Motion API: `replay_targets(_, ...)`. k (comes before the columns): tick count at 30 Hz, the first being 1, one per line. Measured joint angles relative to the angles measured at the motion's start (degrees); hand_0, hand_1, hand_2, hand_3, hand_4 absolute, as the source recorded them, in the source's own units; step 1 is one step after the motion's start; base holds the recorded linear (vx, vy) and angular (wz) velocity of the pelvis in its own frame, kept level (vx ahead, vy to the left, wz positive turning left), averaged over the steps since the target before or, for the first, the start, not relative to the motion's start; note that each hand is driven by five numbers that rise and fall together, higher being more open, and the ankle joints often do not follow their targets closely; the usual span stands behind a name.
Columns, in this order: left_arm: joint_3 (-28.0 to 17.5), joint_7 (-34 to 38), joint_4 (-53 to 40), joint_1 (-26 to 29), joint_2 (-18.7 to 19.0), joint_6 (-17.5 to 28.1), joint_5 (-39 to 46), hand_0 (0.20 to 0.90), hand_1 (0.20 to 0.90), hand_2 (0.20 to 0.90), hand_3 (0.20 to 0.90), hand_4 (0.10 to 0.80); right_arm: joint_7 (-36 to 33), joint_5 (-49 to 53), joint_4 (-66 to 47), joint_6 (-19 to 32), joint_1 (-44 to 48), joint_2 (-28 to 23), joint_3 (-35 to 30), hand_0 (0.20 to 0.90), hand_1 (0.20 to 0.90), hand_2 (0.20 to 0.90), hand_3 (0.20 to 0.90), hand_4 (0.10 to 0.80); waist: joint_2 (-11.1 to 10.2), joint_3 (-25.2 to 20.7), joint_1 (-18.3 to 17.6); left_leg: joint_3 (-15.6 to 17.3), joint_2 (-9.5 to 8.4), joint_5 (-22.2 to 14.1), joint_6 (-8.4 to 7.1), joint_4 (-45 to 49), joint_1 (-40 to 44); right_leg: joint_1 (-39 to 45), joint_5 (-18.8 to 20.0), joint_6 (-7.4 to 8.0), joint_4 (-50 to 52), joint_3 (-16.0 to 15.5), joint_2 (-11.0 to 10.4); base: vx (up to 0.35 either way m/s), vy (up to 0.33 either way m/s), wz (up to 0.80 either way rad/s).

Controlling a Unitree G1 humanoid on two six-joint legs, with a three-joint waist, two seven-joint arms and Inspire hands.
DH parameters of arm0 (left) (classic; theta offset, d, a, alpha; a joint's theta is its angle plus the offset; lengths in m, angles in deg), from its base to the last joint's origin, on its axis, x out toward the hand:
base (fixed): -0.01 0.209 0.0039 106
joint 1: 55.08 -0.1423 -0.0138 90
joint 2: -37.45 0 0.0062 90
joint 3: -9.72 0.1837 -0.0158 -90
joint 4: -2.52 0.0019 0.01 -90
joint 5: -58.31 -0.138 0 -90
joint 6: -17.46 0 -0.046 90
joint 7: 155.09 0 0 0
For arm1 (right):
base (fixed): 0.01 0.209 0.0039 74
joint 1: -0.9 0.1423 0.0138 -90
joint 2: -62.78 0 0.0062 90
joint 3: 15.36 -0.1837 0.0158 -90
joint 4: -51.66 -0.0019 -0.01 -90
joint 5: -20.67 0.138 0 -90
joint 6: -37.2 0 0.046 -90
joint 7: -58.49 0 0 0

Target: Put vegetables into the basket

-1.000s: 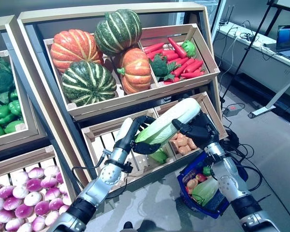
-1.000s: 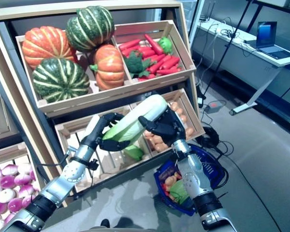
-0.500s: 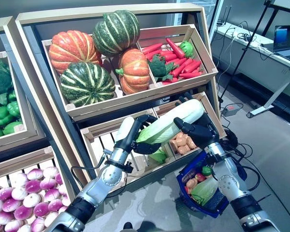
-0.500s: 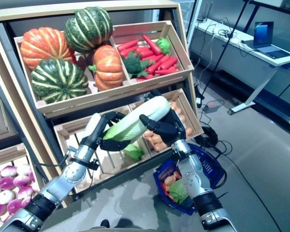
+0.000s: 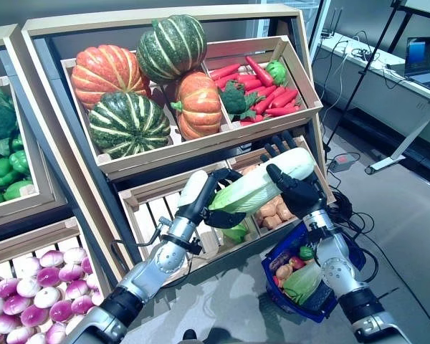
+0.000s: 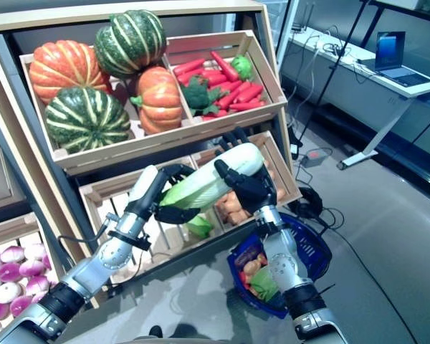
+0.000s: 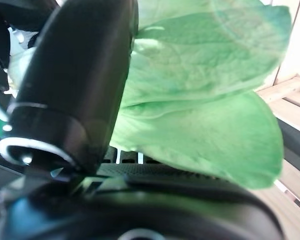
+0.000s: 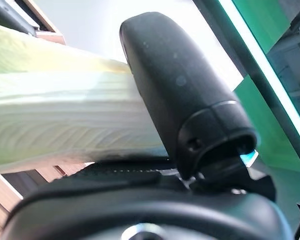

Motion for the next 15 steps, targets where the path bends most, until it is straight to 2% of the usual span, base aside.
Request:
replay_targets(13,1.3,0.1,-0.1,0.0,-0.4,1.7,0.2,0.300,0.300,0.300,0.300,0.400,0.7,1.2,0.0,1.0,0.0,-0.1,-0.6,0.300,0.300,0.300,0.300,0.400,0.6,-0.4,0.1,0.0,0.00,0.0,0.00,0.0,0.0,0.0,0.0,0.00,0.0,0.0,0.0,0.000,0.000,0.00)
replay_targets(14,1.3,0.2,-0.1,0.0,-0.4,1.7,0.2,0.446,0.446,0.446,0.446,0.497,0.7,1.2,0.0,1.0,0.0,-0.1,-0.6,0.300,0.300,0.300,0.300,0.400,0.7,-0.4,0.1,0.0,0.00,0.0,0.00,0.0,0.0,0.0,0.0,0.00,0.0,0.0,0.0,0.000,0.000,0.00)
replay_targets(15,1.3,0.2,-0.1,0.0,-0.4,1.7,0.2,0.514,0.514,0.514,0.514,0.543,0.7,1.2,0.0,1.0,0.0,-0.1,-0.6,0.300,0.300,0.300,0.300,0.400,0.7,-0.4,0.1,0.0,0.00,0.0,0.00,0.0,0.0,0.0,0.0,0.00,0.0,0.0,0.0,0.000,0.000,0.00)
